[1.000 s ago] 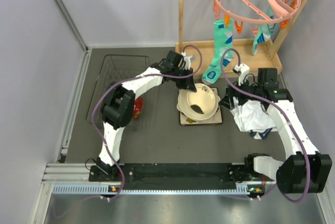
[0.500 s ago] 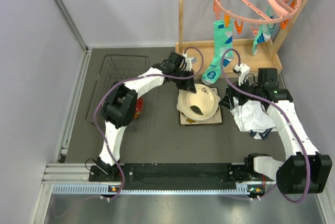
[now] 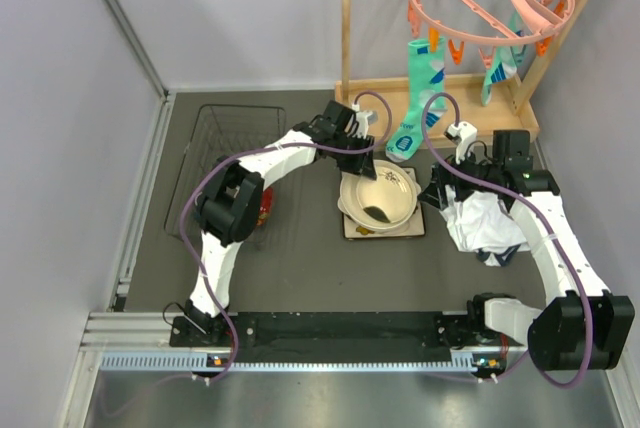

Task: Unload the mixed dishes from the dish rack
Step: Place the plate at the center of the board.

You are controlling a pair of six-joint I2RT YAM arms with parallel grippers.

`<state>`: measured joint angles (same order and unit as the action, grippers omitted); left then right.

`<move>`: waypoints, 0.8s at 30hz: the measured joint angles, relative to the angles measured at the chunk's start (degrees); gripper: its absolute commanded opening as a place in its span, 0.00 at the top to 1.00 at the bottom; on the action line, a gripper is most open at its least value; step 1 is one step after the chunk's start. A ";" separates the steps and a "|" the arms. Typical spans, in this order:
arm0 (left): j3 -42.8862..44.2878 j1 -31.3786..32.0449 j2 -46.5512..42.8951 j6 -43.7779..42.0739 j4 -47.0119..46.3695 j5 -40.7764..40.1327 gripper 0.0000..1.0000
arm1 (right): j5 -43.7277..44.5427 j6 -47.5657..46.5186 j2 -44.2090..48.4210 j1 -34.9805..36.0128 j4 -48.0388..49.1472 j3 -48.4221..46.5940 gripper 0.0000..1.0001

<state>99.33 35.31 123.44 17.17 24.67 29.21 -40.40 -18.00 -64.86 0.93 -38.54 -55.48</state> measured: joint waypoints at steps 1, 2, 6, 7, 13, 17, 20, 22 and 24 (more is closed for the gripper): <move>0.00 0.02 0.00 -0.20 0.11 -0.22 0.59 | -0.02 0.00 0.00 0.00 0.00 0.00 0.07; 0.00 0.04 0.00 -0.39 0.24 -0.48 0.57 | 0.00 0.00 0.00 0.00 0.00 0.00 0.07; 0.00 0.04 0.00 -1.07 0.31 -1.88 0.55 | -0.02 0.00 0.00 0.00 0.00 0.00 0.07; 0.00 0.04 0.00 -1.27 0.33 -2.23 0.55 | -0.02 0.00 0.00 0.00 0.00 0.00 0.07; -0.02 0.04 -0.13 -2.82 0.72 -5.14 0.55 | -0.17 0.00 0.11 0.00 0.00 0.00 0.07; -0.50 0.04 -1.11 -4.26 1.25 -7.89 0.53 | -0.33 0.00 0.57 0.00 -0.02 0.00 0.07; -1.01 0.04 -3.13 -5.55 1.86 -10.23 0.48 | -0.44 0.00 0.83 0.00 -0.02 0.00 0.07; -1.18 0.04 -5.31 -6.69 2.36 -12.20 0.40 | -0.46 0.00 0.87 0.00 -0.02 0.00 0.07; -1.20 0.04 -7.93 -7.78 2.56 -14.27 0.34 | -0.46 0.00 0.90 0.00 -0.02 0.00 0.06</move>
<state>98.13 35.35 115.50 9.39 27.22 14.94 -40.86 -18.00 -63.96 0.93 -38.57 -55.48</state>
